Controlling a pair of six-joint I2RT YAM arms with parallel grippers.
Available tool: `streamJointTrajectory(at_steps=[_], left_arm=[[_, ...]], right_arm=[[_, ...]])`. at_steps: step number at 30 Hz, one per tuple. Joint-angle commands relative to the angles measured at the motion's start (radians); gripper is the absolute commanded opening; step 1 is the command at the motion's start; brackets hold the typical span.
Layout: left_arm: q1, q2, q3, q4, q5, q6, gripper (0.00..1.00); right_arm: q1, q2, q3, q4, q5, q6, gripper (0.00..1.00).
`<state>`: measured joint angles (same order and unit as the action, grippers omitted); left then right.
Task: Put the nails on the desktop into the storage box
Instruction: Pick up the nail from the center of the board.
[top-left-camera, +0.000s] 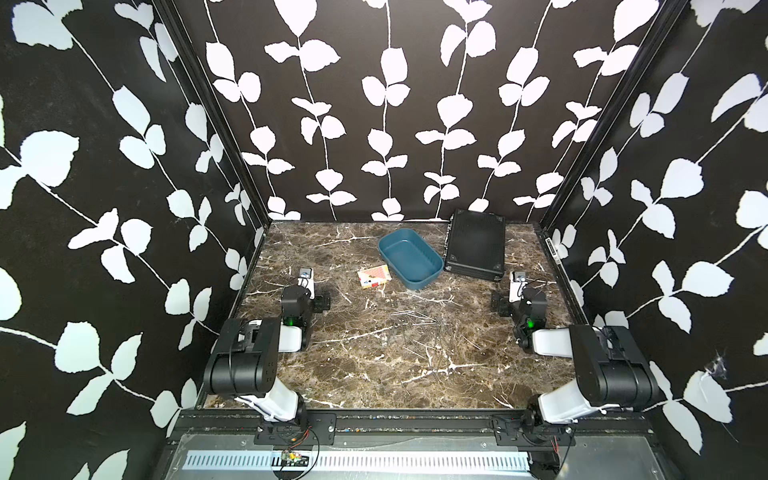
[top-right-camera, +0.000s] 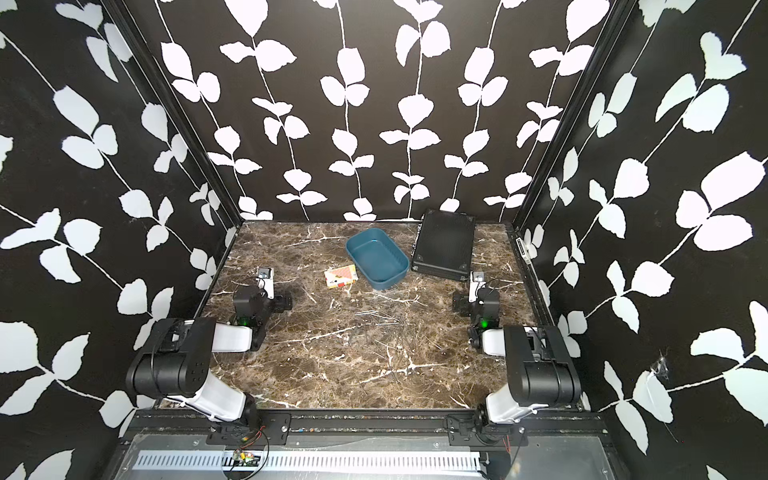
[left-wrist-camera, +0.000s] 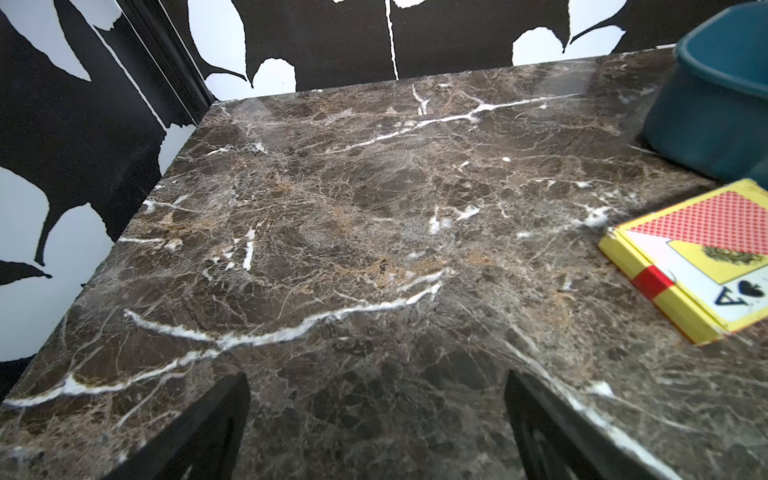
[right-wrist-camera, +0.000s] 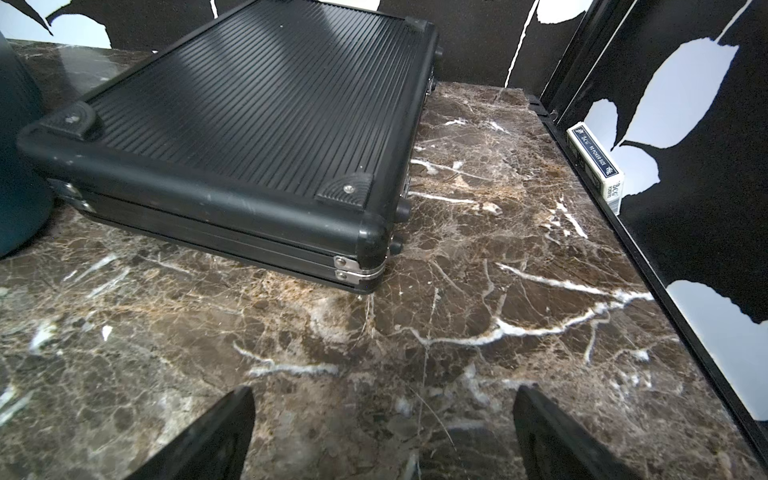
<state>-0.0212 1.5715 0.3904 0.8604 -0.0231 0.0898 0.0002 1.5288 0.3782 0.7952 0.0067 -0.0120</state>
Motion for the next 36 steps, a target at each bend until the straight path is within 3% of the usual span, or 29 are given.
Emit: streamJointTrajectory(at_steps=[1, 30, 36], left_arm=[[-0.005, -0.021, 0.016, 0.018, -0.004, 0.008, 0.99], [-0.004, -0.021, 0.016, 0.016, -0.003, 0.005, 0.99], [-0.004, -0.022, 0.016, 0.016, 0.000, 0.005, 0.99]], right_arm=[[0.005, -0.002, 0.030, 0.032, 0.000, -0.001, 0.99], [0.005, -0.005, 0.031, 0.029, 0.001, 0.000, 0.99], [0.005, -0.063, 0.112, -0.172, 0.072, 0.028, 0.99]])
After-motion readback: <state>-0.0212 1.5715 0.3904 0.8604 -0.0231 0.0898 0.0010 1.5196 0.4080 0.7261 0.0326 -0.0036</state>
